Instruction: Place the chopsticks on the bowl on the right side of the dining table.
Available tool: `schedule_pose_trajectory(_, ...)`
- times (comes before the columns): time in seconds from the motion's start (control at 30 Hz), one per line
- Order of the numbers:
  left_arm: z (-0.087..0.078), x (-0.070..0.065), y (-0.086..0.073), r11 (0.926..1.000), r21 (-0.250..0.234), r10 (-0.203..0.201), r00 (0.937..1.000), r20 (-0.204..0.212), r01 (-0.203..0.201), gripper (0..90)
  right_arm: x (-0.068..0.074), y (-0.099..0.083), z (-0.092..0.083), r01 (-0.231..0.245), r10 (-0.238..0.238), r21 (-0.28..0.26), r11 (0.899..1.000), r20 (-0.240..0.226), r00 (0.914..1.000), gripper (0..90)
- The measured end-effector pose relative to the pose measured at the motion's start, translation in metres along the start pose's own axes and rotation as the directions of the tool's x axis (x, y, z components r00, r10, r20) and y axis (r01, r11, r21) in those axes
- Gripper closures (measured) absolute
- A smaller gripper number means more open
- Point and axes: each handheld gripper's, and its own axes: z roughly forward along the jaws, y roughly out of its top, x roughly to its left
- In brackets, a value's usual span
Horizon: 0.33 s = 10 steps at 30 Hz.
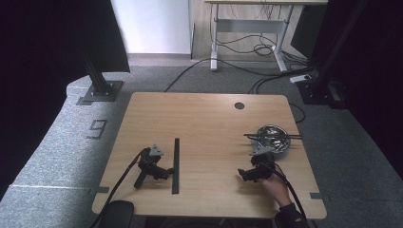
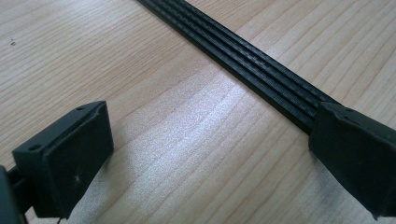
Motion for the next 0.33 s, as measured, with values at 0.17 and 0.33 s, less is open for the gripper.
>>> schedule_pose_trajectory(0.17, 0.000, 0.000, 0.000, 1.0000, 0.000, 0.000, 1.0000, 0.000, 0.000, 0.0, -0.005, -0.007, 0.011, -0.028, 0.028, -0.032, 0.999, -0.011, 0.9996, 0.0)
schedule_pose_trajectory(0.33, 0.000, 0.000, 0.000, 1.0000, -0.001, -0.001, 1.0000, 0.000, 0.001, 0.0, -0.006, -0.010, 0.014, -0.030, 0.030, -0.075, 0.997, -0.004, 0.9995, 0.0)
